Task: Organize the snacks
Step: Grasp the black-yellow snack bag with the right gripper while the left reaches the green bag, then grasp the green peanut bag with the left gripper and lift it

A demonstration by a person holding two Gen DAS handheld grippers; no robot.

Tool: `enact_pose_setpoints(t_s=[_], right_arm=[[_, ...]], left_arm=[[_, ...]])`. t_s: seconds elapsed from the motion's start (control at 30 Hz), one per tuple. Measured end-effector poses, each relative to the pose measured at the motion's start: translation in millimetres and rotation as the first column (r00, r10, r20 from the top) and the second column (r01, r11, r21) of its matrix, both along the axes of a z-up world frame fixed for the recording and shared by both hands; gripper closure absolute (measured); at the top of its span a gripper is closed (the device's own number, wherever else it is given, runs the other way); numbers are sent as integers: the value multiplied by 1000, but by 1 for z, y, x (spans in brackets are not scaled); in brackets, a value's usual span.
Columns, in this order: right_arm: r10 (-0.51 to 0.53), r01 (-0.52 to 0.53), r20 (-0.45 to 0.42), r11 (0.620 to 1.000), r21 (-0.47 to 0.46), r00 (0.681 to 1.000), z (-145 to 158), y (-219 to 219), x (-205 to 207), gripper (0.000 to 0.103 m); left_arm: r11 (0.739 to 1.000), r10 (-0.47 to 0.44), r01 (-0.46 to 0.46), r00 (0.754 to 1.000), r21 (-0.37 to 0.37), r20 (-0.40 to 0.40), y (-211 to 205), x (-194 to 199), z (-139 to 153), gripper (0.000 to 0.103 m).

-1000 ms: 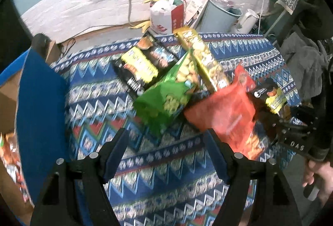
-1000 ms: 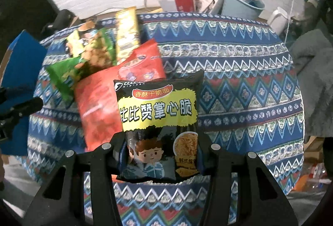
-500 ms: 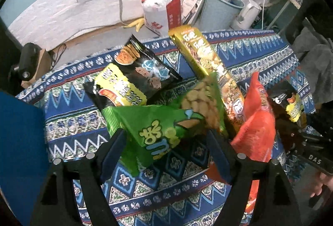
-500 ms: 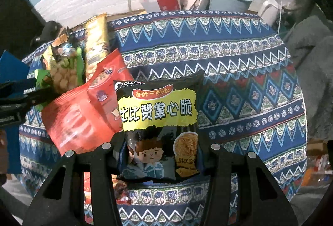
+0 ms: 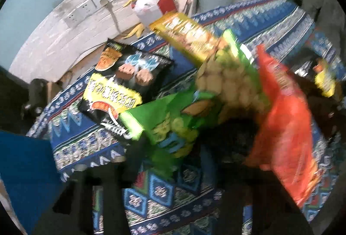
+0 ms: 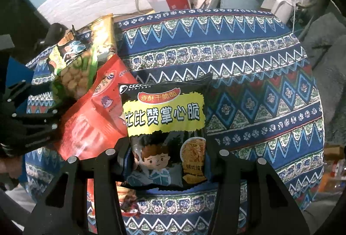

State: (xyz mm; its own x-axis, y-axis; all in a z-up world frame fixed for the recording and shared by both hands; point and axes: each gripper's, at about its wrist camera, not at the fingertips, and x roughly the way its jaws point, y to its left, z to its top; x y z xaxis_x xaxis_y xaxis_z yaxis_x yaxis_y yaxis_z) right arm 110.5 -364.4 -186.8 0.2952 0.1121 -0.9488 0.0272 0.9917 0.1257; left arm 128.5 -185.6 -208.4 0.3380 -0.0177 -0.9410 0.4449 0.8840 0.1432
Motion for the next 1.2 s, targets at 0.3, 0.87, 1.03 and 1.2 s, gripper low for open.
enact_pose_setpoints(t_s=[0.3,0.87,1.03,1.2], right_arm=[[-14,14,-7,1000,17,1000,2,-4,-2,54],[-12,11,7,999,35,1000,12,-5,-4,54],[-12,11,15,999,41,1000,17,-4,-1,54],[-15,14,24,999,44,1000,22,-4,2,54]], left_arm=[[995,49,-61,989,-84,-142,19,-20,5,75],[989,-94,102,993,-107,72,5,14,36,24],[988,-113,115,993,-104,26,-5,13,17,24],[987,-122,120,993,-108,-8,-11,16,0,30]])
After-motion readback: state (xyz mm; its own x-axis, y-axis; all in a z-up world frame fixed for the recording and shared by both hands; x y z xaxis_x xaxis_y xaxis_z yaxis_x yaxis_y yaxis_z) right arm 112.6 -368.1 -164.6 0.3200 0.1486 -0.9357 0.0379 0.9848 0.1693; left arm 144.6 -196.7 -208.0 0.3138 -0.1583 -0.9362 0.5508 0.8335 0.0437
